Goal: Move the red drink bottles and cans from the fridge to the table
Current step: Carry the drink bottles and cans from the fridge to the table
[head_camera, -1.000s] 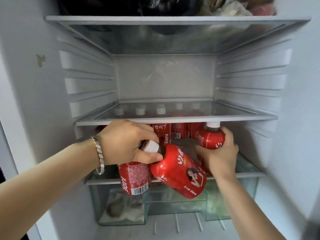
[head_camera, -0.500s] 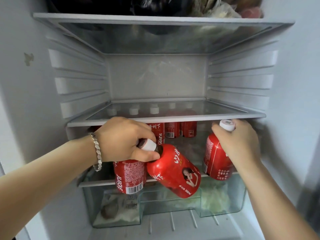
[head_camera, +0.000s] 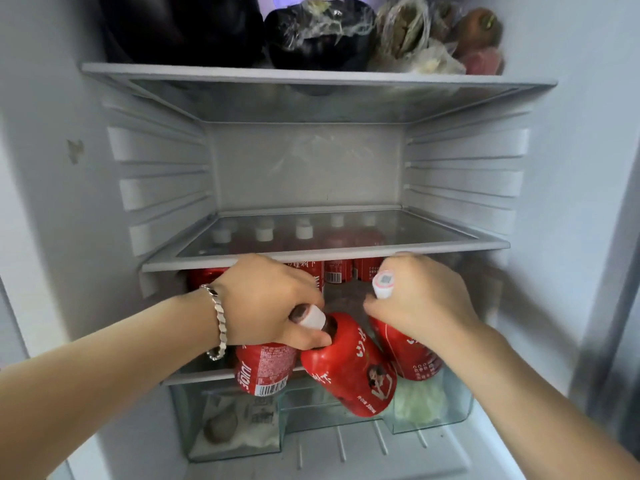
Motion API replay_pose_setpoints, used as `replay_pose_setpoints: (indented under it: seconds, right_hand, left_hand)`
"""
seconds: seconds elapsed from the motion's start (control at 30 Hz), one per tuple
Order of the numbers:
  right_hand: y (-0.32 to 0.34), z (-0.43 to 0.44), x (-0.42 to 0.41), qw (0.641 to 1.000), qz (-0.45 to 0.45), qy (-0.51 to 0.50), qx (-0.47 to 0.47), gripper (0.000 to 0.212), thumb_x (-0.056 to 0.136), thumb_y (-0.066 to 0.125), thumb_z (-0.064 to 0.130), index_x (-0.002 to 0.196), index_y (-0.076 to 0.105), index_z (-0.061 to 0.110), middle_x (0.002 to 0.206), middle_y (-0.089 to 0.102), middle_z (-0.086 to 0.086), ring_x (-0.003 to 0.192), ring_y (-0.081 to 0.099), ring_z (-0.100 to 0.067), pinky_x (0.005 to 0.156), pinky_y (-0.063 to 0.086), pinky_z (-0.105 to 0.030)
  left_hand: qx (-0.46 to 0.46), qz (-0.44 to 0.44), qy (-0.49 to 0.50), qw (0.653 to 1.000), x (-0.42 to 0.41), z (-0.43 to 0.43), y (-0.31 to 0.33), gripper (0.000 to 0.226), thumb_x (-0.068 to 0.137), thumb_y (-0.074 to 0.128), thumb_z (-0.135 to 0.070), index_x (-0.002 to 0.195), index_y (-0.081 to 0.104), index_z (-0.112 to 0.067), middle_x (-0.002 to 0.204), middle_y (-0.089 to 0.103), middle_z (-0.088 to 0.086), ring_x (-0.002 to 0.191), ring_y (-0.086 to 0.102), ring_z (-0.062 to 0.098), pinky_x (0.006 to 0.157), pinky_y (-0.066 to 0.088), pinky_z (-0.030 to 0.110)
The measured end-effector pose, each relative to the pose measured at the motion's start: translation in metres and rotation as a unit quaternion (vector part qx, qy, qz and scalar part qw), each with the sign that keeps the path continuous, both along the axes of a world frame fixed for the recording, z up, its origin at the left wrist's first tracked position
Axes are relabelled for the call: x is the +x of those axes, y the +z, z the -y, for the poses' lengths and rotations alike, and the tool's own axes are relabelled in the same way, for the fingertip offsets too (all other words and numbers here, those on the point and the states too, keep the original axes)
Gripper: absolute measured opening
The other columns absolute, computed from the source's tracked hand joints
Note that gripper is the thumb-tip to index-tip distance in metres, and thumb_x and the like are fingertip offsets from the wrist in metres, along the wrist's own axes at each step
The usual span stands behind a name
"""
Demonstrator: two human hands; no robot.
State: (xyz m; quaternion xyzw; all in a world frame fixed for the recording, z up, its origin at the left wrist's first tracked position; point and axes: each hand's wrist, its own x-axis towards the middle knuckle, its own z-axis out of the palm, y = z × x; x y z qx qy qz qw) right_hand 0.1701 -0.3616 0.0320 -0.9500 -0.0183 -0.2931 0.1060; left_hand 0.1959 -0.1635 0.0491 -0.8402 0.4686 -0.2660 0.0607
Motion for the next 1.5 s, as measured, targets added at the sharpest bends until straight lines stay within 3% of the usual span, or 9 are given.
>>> replay_pose_setpoints:
  seconds: [0.07, 0.13, 0.33, 0.47, 0.63, 0.8, 1.07, 1.43, 1.5]
  right_hand:
    - [0.003, -0.007, -0.001, 1.0, -0.013, 0.013, -0.024, 0.029, 0.074, 0.063, 0.038, 0.065, 0.042, 0.019, 0.074, 0.045, 0.006, 0.078, 0.052, -0.024, 0.062, 0.033, -0.025]
    - [0.005, -0.011, -0.004, 0.999, -0.024, 0.026, -0.038, 0.025, 0.076, 0.062, 0.036, 0.07, 0.044, 0.021, 0.081, 0.048, 0.005, 0.089, 0.058, -0.024, 0.065, 0.033, -0.025]
    - [0.01, -0.019, -0.02, 0.994, 0.0, 0.081, -0.069, 0.022, 0.079, 0.063, 0.042, 0.077, 0.05, 0.023, 0.097, 0.061, 0.002, 0.095, 0.061, -0.024, 0.063, 0.034, -0.024]
    - [0.001, -0.036, -0.037, 0.984, -0.003, 0.15, -0.1, 0.018, 0.076, 0.063, 0.037, 0.073, 0.054, 0.021, 0.078, 0.046, 0.007, 0.074, 0.053, -0.022, 0.051, 0.028, -0.024]
    - [-0.034, -0.073, -0.072, 0.945, -0.06, 0.288, -0.146, 0.024, 0.08, 0.06, 0.039, 0.093, 0.065, 0.02, 0.093, 0.057, 0.002, 0.091, 0.06, -0.026, 0.065, 0.036, -0.027]
    - [-0.079, -0.118, -0.126, 0.893, -0.078, 0.412, -0.166, 0.024, 0.081, 0.058, 0.04, 0.092, 0.06, 0.019, 0.106, 0.062, 0.0, 0.1, 0.061, -0.028, 0.067, 0.034, -0.028]
    - [-0.126, -0.205, -0.298, 0.725, -0.07, 0.64, -0.246, 0.031, 0.086, 0.051, 0.041, 0.105, 0.063, 0.019, 0.111, 0.059, 0.0, 0.108, 0.058, -0.026, 0.078, 0.044, -0.031]
    - [-0.153, -0.274, -0.71, 0.458, -0.005, 0.851, -0.256, 0.031, 0.085, 0.052, 0.04, 0.103, 0.067, 0.02, 0.107, 0.065, 0.001, 0.095, 0.063, -0.023, 0.067, 0.039, -0.025]
    - [-0.155, -0.272, -0.762, 0.44, -0.006, 0.86, -0.26, 0.028, 0.084, 0.053, 0.039, 0.098, 0.067, 0.02, 0.105, 0.066, 0.002, 0.094, 0.064, -0.023, 0.066, 0.04, -0.024]
  left_hand:
    - [0.049, 0.01, 0.036, 0.998, -0.001, 0.005, 0.002, 0.074, 0.064, 0.014, -0.078, 0.1, 0.062, -0.035, 0.094, 0.06, -0.014, 0.081, 0.058, 0.004, 0.054, 0.03, 0.016]
    - [0.094, 0.003, 0.083, 0.992, -0.005, 0.01, 0.006, 0.064, 0.073, 0.024, -0.078, 0.106, 0.059, -0.034, 0.102, 0.058, -0.014, 0.09, 0.057, 0.006, 0.062, 0.036, 0.021]
    - [0.053, -0.033, 0.224, 0.973, -0.048, 0.005, 0.013, 0.053, 0.079, 0.035, -0.073, 0.094, 0.061, -0.03, 0.099, 0.061, -0.014, 0.096, 0.057, 0.01, 0.076, 0.044, 0.027]
    - [0.002, -0.07, 0.363, 0.929, -0.095, -0.008, 0.0, 0.053, 0.081, 0.037, -0.072, 0.066, 0.046, -0.022, 0.073, 0.052, -0.011, 0.076, 0.051, 0.015, 0.068, 0.037, 0.025]
    - [-0.026, -0.109, 0.505, 0.856, -0.173, -0.036, -0.049, 0.052, 0.08, 0.039, -0.074, 0.074, 0.051, -0.023, 0.092, 0.066, -0.005, 0.073, 0.05, 0.018, 0.066, 0.036, 0.025]
    - [0.003, -0.157, 0.616, 0.772, -0.27, -0.062, -0.097, 0.057, 0.082, 0.036, -0.072, 0.086, 0.063, -0.022, 0.094, 0.067, -0.006, 0.087, 0.063, 0.02, 0.065, 0.04, 0.027]
    - [-0.074, -0.192, 0.773, 0.6, -0.503, -0.079, -0.149, 0.049, 0.083, 0.043, -0.06, 0.095, 0.069, -0.021, 0.095, 0.068, -0.004, 0.083, 0.064, 0.016, 0.07, 0.045, 0.026]
    - [-0.132, -0.186, 0.923, 0.311, -0.903, -0.018, -0.193, 0.049, 0.083, 0.047, -0.058, 0.097, 0.066, -0.015, 0.103, 0.066, 0.0, 0.091, 0.064, 0.022, 0.066, 0.038, 0.026]
    - [-0.133, -0.188, 0.931, 0.282, -0.948, -0.009, -0.19, 0.049, 0.084, 0.047, -0.059, 0.099, 0.065, -0.016, 0.107, 0.065, 0.001, 0.096, 0.063, 0.023, 0.068, 0.038, 0.027]
